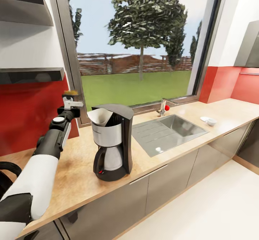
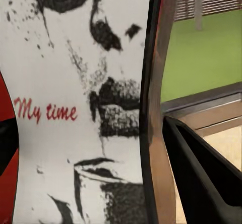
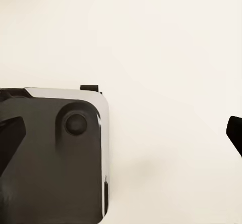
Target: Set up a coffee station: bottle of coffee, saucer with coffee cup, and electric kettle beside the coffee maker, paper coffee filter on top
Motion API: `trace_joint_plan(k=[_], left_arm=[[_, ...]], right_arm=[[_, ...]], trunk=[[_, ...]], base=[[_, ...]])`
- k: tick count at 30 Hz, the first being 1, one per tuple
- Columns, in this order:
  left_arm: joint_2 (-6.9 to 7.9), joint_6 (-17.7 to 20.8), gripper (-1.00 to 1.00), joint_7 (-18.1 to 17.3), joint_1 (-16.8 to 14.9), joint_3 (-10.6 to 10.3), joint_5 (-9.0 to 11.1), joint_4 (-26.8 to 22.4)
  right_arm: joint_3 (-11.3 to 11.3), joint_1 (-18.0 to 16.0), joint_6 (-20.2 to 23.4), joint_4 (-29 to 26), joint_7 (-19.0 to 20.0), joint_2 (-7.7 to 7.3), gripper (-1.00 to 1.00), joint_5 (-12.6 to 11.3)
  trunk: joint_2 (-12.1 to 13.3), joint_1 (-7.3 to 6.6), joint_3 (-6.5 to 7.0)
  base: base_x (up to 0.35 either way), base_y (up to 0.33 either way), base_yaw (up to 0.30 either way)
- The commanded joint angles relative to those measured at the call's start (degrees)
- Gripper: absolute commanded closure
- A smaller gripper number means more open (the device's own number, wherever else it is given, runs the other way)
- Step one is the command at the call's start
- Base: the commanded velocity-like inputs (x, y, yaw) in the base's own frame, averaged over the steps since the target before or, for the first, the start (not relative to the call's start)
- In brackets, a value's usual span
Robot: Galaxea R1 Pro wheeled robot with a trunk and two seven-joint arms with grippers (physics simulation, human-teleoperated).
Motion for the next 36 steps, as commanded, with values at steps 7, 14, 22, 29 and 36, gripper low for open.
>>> trace_joint_plan(k=[7, 14, 22, 29, 36], left_arm=[[2.04, -2.0, 1.0, -0.3, 4.8, 6.5, 0.0, -0.1], [1.31, -12.2, 1.0, -0.5, 13.9, 9.6, 0.0, 1.1], [0.31, -12.5, 1.0, -1.4, 14.1, 9.0, 0.0, 4.8], [0.5, -19.6, 1.0, -5.0, 15.6, 9.0, -0.1, 10.1], [0.35, -26.2, 1.0, -5.2, 16.9, 9.0, 0.0, 14.8]], right_arm=[[-0.1, 0.0, -0.2, 0.0, -0.1, 0.05, -1.0, 0.0], [-0.3, 0.0, -0.3, 0.0, -0.1, 0.05, -1.0, -0.1], [-0.3, 0.0, -0.3, 0.0, -0.1, 0.05, -1.0, -0.1], [-0.3, 0.0, -0.3, 0.0, -0.1, 0.05, -1.0, -0.1], [-0.3, 0.0, -0.3, 0.0, -0.1, 0.05, -1.0, -0.1]], trunk=[[-0.1, 0.03, -0.11], [-0.1, 0.03, -0.11], [-0.1, 0.03, -0.11], [-0.1, 0.03, -0.11], [-0.1, 0.03, -0.11]], base=[[0.0, 0.0, 0.0], [0.0, 0.0, 0.0], [0.0, 0.0, 0.0], [0.0, 0.0, 0.0], [0.0, 0.0, 0.0]])
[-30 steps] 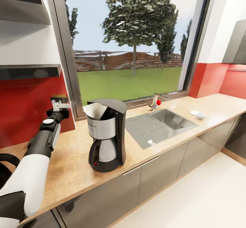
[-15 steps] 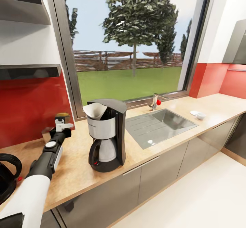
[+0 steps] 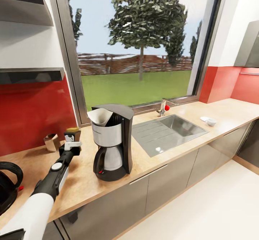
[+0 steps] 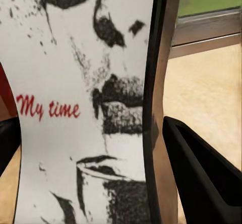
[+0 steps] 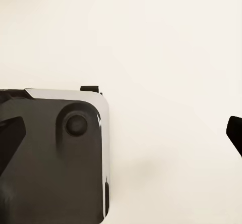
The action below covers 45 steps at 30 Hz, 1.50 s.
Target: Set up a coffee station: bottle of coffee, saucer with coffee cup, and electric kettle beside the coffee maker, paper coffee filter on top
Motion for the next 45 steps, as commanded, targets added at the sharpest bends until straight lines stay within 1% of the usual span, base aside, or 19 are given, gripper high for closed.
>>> trace_joint_plan(k=[1, 6, 8, 9, 11, 17, 25, 32, 36, 45], left_arm=[[-0.08, -0.4, 1.0, -0.4, 0.0, 0.4, -0.6, 0.8], [-0.07, -0.7, 1.0, -0.4, 0.0, 0.4, -0.6, 2.4], [-0.09, -0.9, 1.0, -0.3, 1.2, 0.4, -0.5, 2.8], [-0.09, -2.0, 1.0, -0.3, 2.2, 0.5, -0.5, 2.9], [-0.06, -2.6, 1.0, -0.2, 2.4, 0.5, -0.4, 2.9], [-0.1, -3.1, 1.0, -0.3, 2.6, 0.7, -0.4, 3.2], [-0.1, -3.2, 1.0, -0.3, 2.8, 0.8, -0.4, 3.6], [-0.09, -3.2, 1.0, -0.3, 2.9, 0.8, -0.3, 4.3], [0.01, -3.2, 1.0, -0.3, 2.9, 0.9, -0.3, 5.0], [0.08, -3.2, 1.0, -0.4, 2.9, 0.9, -0.4, 5.1]], right_arm=[[0.0, 0.0, -0.2, 0.1, -0.1, 0.0, -1.0, 0.0], [0.0, 0.0, -0.2, 0.0, -0.1, 0.0, -1.0, 0.0], [0.0, 0.0, -0.2, -0.1, -0.1, 0.0, -1.0, 0.0], [0.0, 0.0, -0.2, -0.1, -0.1, 0.0, -1.0, 0.0], [0.0, 0.0, -0.2, -0.2, -0.1, 0.0, -1.0, 0.0], [0.0, 0.0, -0.2, -0.2, -0.1, 0.0, -1.0, 0.0], [0.0, 0.0, -0.2, -0.1, -0.1, 0.0, -1.0, 0.0], [0.0, 0.0, -0.2, -0.1, -0.1, 0.0, -1.0, 0.0], [0.0, 0.0, -0.2, -0.1, -0.1, 0.0, -1.0, 0.0], [0.0, 0.0, -0.2, 0.0, -0.1, 0.0, -1.0, 0.0]], trunk=[[-0.1, 0.03, -0.11], [-0.1, 0.03, -0.11], [-0.1, 0.03, -0.11], [-0.1, 0.03, -0.11], [-0.1, 0.03, -0.11], [-0.1, 0.03, -0.11], [-0.1, 0.03, -0.11], [-0.1, 0.03, -0.11], [-0.1, 0.03, -0.11], [-0.1, 0.03, -0.11]], base=[[0.0, 0.0, 0.0], [0.0, 0.0, 0.0], [0.0, 0.0, 0.0], [0.019, 0.0, 0.0], [0.109, 0.0, 0.0], [0.215, 0.0, 0.0], [0.021, 0.0, -0.016], [0.008, 0.0, -0.164], [0.163, 0.0, -0.017], [0.022, 0.0, -0.001]])
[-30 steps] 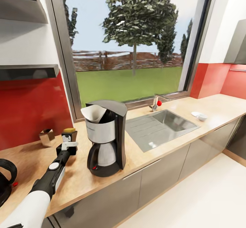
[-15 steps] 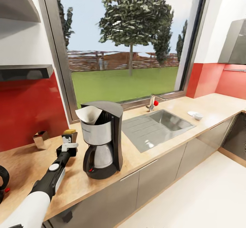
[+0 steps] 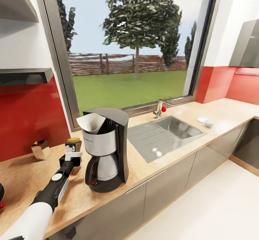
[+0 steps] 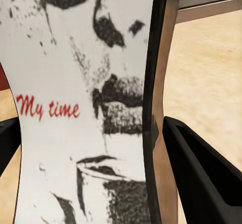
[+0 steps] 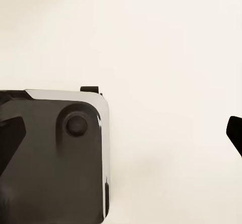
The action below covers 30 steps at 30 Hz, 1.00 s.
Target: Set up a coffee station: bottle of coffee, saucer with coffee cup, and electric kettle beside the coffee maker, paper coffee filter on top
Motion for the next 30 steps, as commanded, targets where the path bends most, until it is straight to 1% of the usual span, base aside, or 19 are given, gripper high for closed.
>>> trace_joint_plan(k=[1, 7, 13, 24, 30], left_arm=[[-0.03, -0.2, 1.0, -0.4, -0.1, 0.4, -0.6, 0.0], [0.16, -0.2, 1.0, -0.4, -0.1, 0.5, -0.6, 0.0], [0.06, -0.2, 1.0, -0.4, -0.1, 0.5, -0.5, 0.0], [0.21, -0.2, 1.0, -0.4, -0.1, 0.6, -0.5, 0.0], [0.12, -0.3, 1.0, -0.4, -0.1, 0.6, -0.5, 0.0]], right_arm=[[0.0, 0.0, -0.2, 0.1, -0.1, 0.0, -1.0, 0.0], [0.0, 0.0, -0.2, 0.0, -0.1, 0.0, -1.0, 0.0], [0.0, 0.0, -0.2, 0.0, -0.1, 0.0, -1.0, 0.0], [0.0, 0.0, -0.2, 0.1, -0.1, 0.0, -1.0, 0.0], [0.0, 0.0, -0.2, 0.1, -0.1, 0.02, -1.0, 0.0]], trunk=[[-0.1, 0.03, -0.12], [-0.1, 0.03, -0.12], [-0.1, 0.03, -0.12], [-0.1, 0.03, -0.12], [-0.1, 0.03, -0.12]], base=[[0.001, 0.0, 0.0], [0.013, 0.0, 0.0], [0.204, 0.052, 0.0], [0.027, 0.007, 0.0], [0.162, 0.055, 0.0]])
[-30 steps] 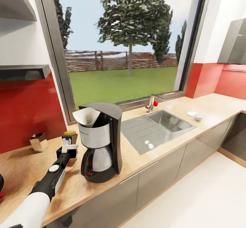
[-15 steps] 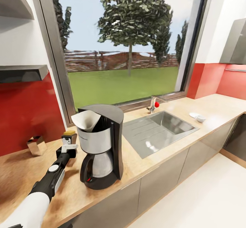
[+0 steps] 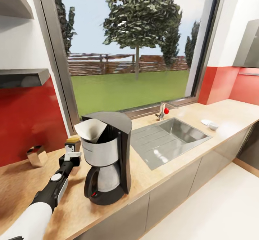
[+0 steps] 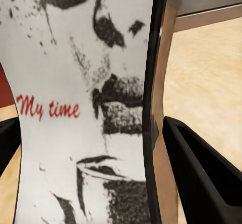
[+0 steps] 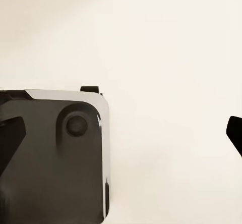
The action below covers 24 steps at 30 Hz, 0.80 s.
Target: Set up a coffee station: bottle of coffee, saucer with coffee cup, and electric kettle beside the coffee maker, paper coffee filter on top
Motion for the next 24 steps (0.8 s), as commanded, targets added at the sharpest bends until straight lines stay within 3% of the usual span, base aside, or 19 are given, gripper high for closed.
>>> trace_joint_plan(k=[1, 16, 20, 24], left_arm=[[-0.06, -0.3, 1.0, -0.4, -0.1, 0.4, -0.6, 0.0], [-0.16, -0.5, 1.0, -0.7, 0.8, -0.1, -0.9, 0.3], [0.03, -4.2, 1.0, -2.9, 0.8, -0.2, -0.9, 2.4], [0.16, -4.4, 1.0, -3.3, 0.8, -0.2, -0.9, 2.6]], right_arm=[[0.0, 0.0, -0.2, 0.0, -0.1, 0.0, -1.0, 0.0], [0.0, 0.0, -0.2, 0.0, -0.1, -0.01, -1.0, 0.0], [0.0, 0.0, -0.2, 0.0, -0.1, -0.01, -1.0, 0.0], [0.0, 0.0, -0.2, 0.0, -0.1, 0.04, -1.0, 0.0]], trunk=[[-0.1, 0.04, -0.12], [-0.1, 0.04, -0.12], [-0.5, 0.26, -0.42], [-0.9, 0.48, -0.89]], base=[[0.059, 0.021, 0.0], [0.006, 0.002, 0.0], [0.0, 0.0, 0.0], [0.0, 0.0, 0.0]])
